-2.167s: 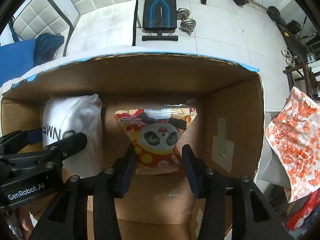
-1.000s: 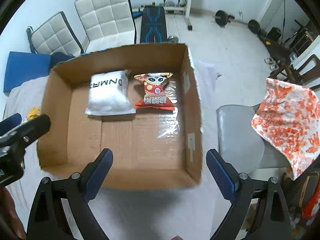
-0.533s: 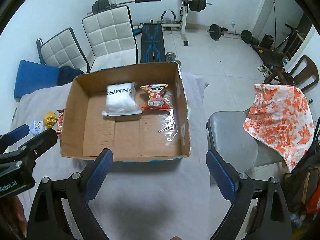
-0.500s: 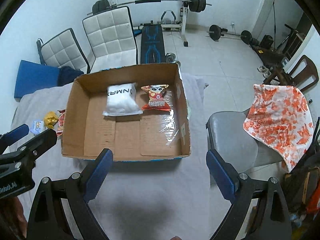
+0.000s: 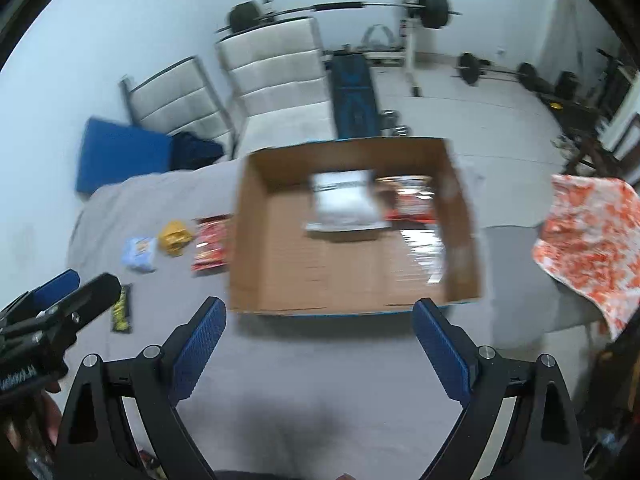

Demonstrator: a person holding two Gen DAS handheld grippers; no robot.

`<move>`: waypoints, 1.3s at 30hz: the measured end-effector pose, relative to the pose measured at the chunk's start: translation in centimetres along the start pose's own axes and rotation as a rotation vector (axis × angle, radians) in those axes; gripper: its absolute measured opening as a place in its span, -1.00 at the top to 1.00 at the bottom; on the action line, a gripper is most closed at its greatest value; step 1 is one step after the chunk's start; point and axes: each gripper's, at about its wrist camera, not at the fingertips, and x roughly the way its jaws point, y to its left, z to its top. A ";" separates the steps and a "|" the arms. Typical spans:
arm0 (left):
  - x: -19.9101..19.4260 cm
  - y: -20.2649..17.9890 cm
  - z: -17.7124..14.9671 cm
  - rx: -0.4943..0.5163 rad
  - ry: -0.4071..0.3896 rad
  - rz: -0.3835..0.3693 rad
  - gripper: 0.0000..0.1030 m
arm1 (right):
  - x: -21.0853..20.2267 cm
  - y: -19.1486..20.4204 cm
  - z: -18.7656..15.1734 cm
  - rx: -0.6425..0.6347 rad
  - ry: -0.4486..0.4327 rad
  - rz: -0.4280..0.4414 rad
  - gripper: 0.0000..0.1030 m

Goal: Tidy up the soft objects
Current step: 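Move both tools back over the remaining packets on the table, then grasp the black shoe shine wipes with left tool while right tool grasps the blue tissue pack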

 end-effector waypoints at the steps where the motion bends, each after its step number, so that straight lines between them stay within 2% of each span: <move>1: -0.6 2.2 -0.1 -0.024 -0.004 0.014 -0.97 | 0.7 2.1 0.1 -0.017 0.015 0.029 -0.87; 6: -1.9 12.0 -1.0 -0.110 0.005 0.126 -0.97 | 5.3 12.0 0.4 -0.135 0.098 0.143 -0.87; 9: -1.9 18.5 -2.0 -0.175 0.029 0.198 -0.97 | 9.7 19.1 1.3 -0.258 0.187 0.206 -0.87; 11: -1.2 21.9 -2.6 -0.213 0.049 0.241 -0.97 | 12.7 23.6 1.9 -0.354 0.236 0.219 -0.87; 15: 1.2 28.0 -4.1 -0.313 0.088 0.347 -0.97 | 18.6 31.6 2.8 -0.575 0.280 0.149 -0.87; 19: 5.0 32.8 -5.7 -0.422 0.152 0.359 -0.97 | 24.6 37.9 3.5 -0.768 0.327 0.099 -0.87; 22: 7.6 34.9 -6.8 -0.470 0.196 0.355 -0.97 | 29.1 41.4 3.9 -0.865 0.392 0.086 -0.87; 29: 13.4 38.5 -8.1 -0.528 0.296 0.325 -0.97 | 37.5 46.5 2.6 -1.045 0.496 0.036 -0.86; 37: 17.2 40.3 -9.4 -0.525 0.371 0.320 -0.97 | 43.4 48.7 1.1 -1.135 0.590 -0.015 -0.85; 39: 17.9 40.5 -9.8 -0.528 0.386 0.307 -0.97 | 44.0 48.9 1.2 -1.141 0.595 -0.031 -0.77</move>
